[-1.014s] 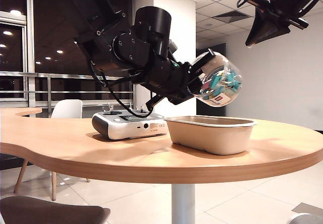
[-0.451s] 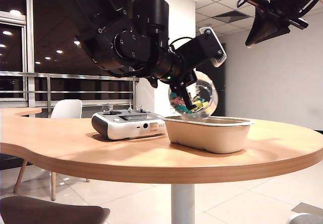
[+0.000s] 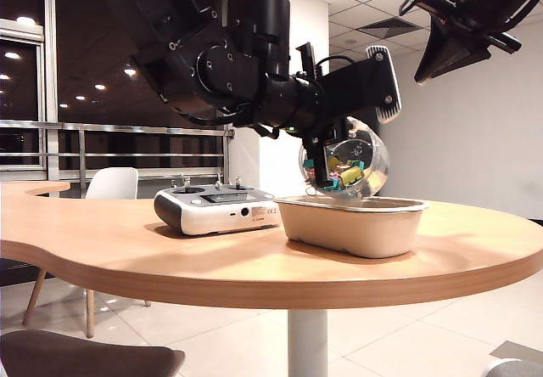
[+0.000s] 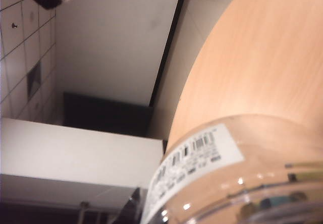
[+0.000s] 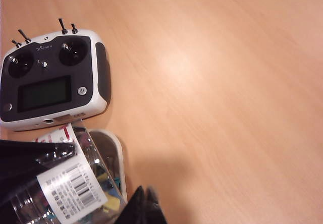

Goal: Pick up the box filled with clips, pour some clips from it into the rectangular paper box, and then put the clip box back on the table.

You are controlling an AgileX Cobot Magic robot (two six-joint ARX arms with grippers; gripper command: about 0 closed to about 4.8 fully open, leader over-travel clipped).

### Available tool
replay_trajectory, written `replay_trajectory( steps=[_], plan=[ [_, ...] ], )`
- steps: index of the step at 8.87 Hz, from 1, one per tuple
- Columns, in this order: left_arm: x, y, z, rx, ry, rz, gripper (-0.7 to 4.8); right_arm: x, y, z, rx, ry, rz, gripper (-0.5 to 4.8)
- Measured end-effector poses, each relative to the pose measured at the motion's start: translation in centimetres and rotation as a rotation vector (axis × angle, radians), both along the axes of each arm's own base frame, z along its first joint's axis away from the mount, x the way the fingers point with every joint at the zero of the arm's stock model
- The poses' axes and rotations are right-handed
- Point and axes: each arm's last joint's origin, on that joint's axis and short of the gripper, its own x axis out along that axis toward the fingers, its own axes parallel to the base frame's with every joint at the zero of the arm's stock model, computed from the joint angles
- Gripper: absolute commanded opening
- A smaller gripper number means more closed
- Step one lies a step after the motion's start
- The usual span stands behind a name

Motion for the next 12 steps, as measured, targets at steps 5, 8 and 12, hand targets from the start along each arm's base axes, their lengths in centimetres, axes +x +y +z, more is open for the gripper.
replay_trajectory(
  steps=[5,8,12],
  plan=[
    [0.3,0.2,0.9,-0.556,0.396,0.195,-0.06,0.0,0.0,0.0,0.0,0.003,0.0,-0.05],
    [1.3,-0.3,4.7,-0.561,0.691,0.372,-0.06,0.0,0.0,0.0,0.0,0.006,0.0,-0.05],
    [1.5,0.5,10.1,-0.56,0.976,0.49,-0.06,0.0,0.0,0.0,-0.001,0.006,0.0,-0.05]
  ],
)
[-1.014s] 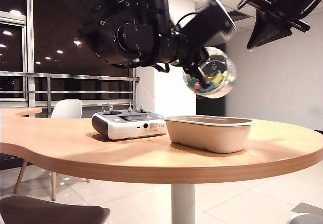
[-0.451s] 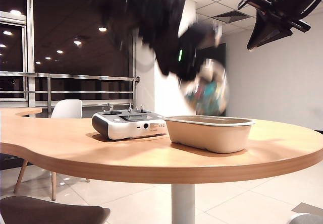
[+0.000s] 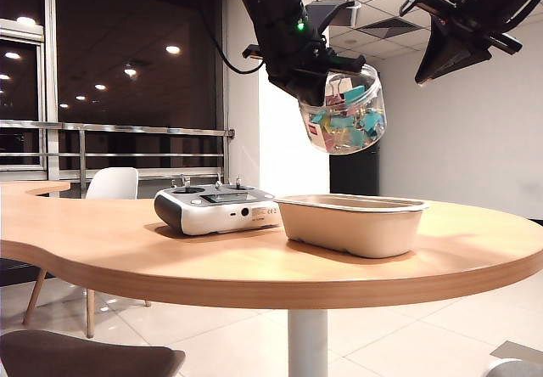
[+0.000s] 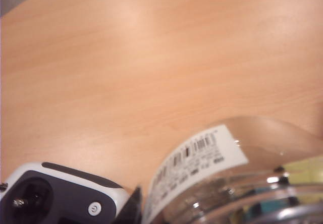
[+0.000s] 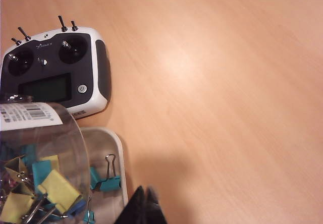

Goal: Pick up the box filled with clips, pour some clips from it into the rectangular paper box, and then put the clip box back on the table.

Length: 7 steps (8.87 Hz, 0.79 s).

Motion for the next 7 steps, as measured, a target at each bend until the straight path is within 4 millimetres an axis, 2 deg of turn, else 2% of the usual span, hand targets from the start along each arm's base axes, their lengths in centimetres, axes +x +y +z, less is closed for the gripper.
replay_trajectory(
  steps=[1,3,5,6,7],
  plan=[
    [0.0,0.2,-0.2,-0.014,0.036,-0.001,-0.06,0.0,0.0,0.0,0.0,0.0,0.0,-0.05],
    [1.4,2.2,-0.9,-0.135,0.182,0.042,-0.06,0.0,0.0,0.0,0.0,0.0,0.0,-0.05],
    [2.8,3.6,-2.7,-0.194,0.309,0.082,-0.06,0.0,0.0,0.0,0.0,0.001,0.0,-0.05],
    [2.6,4.2,-3.2,-0.157,0.375,0.101,-0.06,0.0,0.0,0.0,0.0,0.0,0.0,-0.05],
    [3.0,6.2,-2.3,-0.114,0.454,0.157,-0.06,0.0,0.0,0.0,0.0,0.0,0.0,-0.05]
  ],
)
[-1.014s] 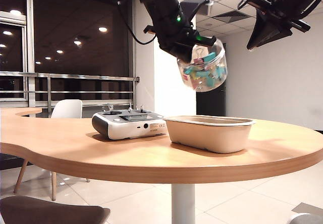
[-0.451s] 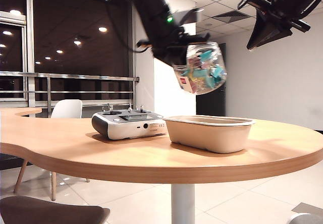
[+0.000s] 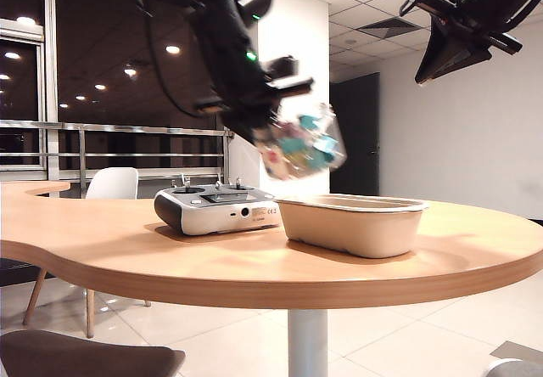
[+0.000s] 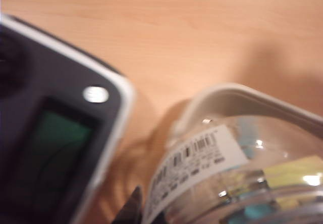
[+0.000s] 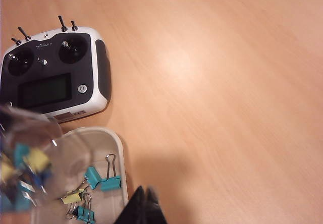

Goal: Pick up the box filled with clips, pour some clips from it into the rectangular paper box, and then put the clip box back on the table.

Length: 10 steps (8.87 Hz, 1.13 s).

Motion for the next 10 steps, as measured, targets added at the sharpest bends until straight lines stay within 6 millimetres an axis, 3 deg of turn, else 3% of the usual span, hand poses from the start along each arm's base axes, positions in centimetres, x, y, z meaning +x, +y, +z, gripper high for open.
replay_trajectory(
  steps=[2,4,5,7,9,10],
  plan=[
    [0.8,3.0,2.7,0.023,0.041,0.066,-0.06,0.0,0.0,0.0,0.007,0.001,0.009,-0.05],
    [2.8,9.3,4.3,0.017,0.075,0.201,-0.06,0.0,0.1,0.0,0.013,0.001,0.018,-0.05],
    [3.3,11.1,4.5,0.023,0.075,0.248,-0.06,0.0,0.1,0.0,0.013,0.001,0.017,-0.05],
    [4.4,17.0,4.2,0.075,0.097,0.408,-0.06,0.0,0.1,0.0,0.013,0.0,0.017,-0.05],
    [5.0,19.1,3.6,0.151,0.082,0.495,-0.06,0.0,0.1,0.0,0.013,-0.001,0.017,-0.05],
    [6.1,20.3,1.1,0.182,0.141,0.514,-0.06,0.0,0.1,0.0,0.014,0.0,0.018,-0.05]
  ],
)
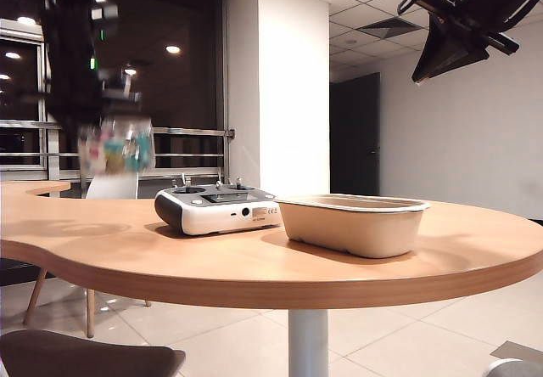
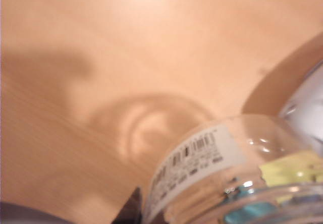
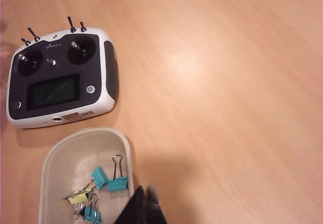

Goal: Pick up the box filled with clips, pour some clips from it into the rectangular paper box, and then put the clip box back on the table.

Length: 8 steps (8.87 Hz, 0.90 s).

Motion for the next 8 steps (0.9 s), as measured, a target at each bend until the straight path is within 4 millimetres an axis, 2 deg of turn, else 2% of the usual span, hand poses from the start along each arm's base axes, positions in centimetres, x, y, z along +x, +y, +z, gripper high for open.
replay_trajectory(
  steps=[2,4,5,8],
  plan=[
    [0.6,-0.3,-2.7,-0.007,0.099,-0.028,-0.06,0.0,0.0,0.0,0.0,0.0,0.0,-0.05],
    [2.0,-0.3,-6.2,-0.016,0.144,-0.04,1.33,0.0,0.0,0.0,0.0,0.0,0.0,-0.05],
    [2.0,-0.3,-5.9,-0.019,0.126,-0.041,1.93,0.0,0.0,0.0,0.0,0.0,0.0,-0.05],
    [2.0,-0.2,-5.5,-0.021,0.121,-0.038,1.93,0.0,0.0,0.0,0.0,-0.006,0.0,-0.05]
  ],
)
